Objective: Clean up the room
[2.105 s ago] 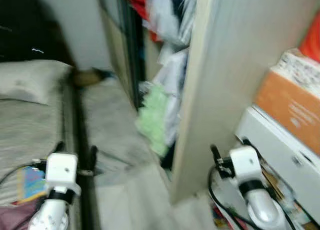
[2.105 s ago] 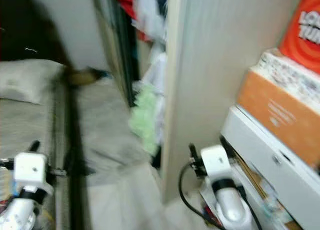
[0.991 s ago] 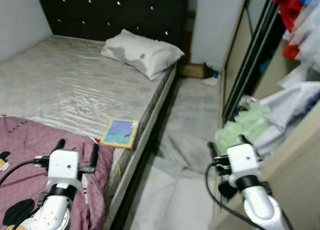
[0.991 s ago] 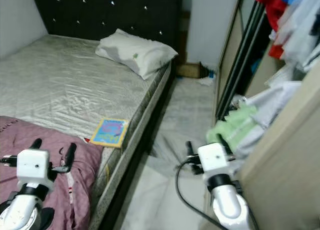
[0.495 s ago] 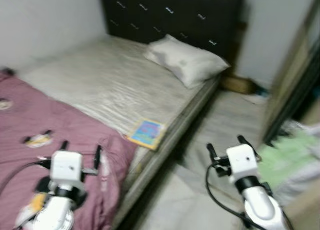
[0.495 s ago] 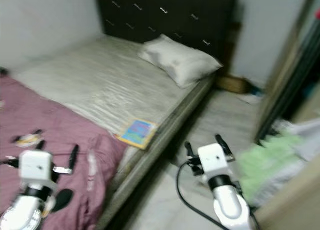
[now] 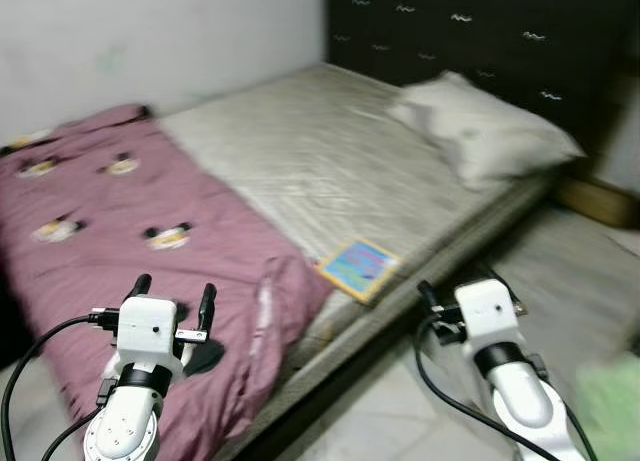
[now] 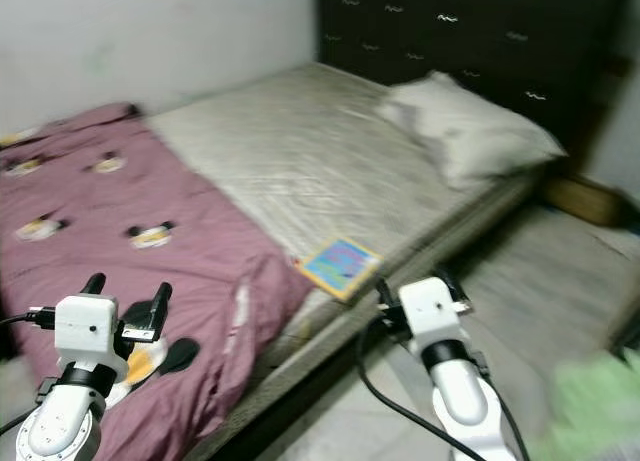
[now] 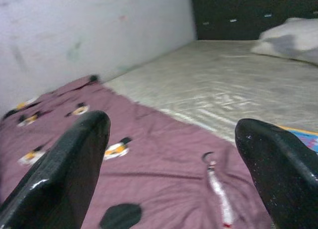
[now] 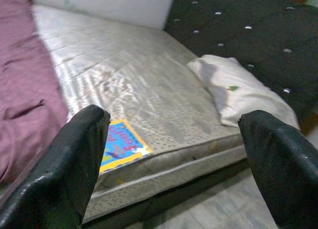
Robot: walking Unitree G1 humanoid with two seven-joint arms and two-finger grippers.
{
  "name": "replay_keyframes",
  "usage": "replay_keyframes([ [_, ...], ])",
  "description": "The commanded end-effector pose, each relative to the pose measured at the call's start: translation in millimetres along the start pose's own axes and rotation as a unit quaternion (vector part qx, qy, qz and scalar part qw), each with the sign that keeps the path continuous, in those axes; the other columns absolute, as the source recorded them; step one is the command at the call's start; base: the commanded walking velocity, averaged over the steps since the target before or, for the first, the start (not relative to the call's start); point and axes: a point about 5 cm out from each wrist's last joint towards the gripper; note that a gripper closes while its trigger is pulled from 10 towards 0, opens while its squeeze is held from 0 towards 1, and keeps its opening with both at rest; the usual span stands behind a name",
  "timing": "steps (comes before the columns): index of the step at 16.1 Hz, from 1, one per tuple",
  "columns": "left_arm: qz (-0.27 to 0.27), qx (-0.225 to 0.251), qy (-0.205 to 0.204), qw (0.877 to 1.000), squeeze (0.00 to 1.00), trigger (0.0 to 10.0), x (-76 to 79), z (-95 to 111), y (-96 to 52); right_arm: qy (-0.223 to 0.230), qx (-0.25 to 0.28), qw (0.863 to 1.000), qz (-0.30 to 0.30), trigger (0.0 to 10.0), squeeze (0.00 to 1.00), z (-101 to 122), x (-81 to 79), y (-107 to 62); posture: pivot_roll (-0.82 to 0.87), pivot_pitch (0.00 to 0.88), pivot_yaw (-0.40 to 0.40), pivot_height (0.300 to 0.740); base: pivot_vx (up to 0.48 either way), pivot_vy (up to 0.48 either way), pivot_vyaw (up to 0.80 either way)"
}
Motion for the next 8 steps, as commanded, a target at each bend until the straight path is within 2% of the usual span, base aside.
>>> replay_keyframes([
  [1, 0.009, -0.002, 0.007, 1.000, 0.00, 10.0, -5.2, -0.5, -0.3, 0.008, 0.012, 1.000, 0.011, 10.0, 0.00, 4.7, -7.8, 3.6, -0.02, 0.009, -0.004, 0.740, 0.000, 0.000, 0.80],
  [8, 0.007, 0.001, 0.005, 1.000, 0.00, 10.0, -4.0, -0.2, 2.3, 0.008, 0.014, 1.000, 0.012, 10.0, 0.00, 4.3, -7.8, 5.4, -0.02, 0.000, -0.003, 0.740, 0.000, 0.000, 0.80],
])
Point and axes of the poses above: a point about 5 cm out from each wrist's last joint towards the gripper, its own y axis pointing out of the wrist towards the gripper, its own z axis along the axis of the wrist's last joint, x = y × z, and after that the axes turned 15 degrees about y, right-handed
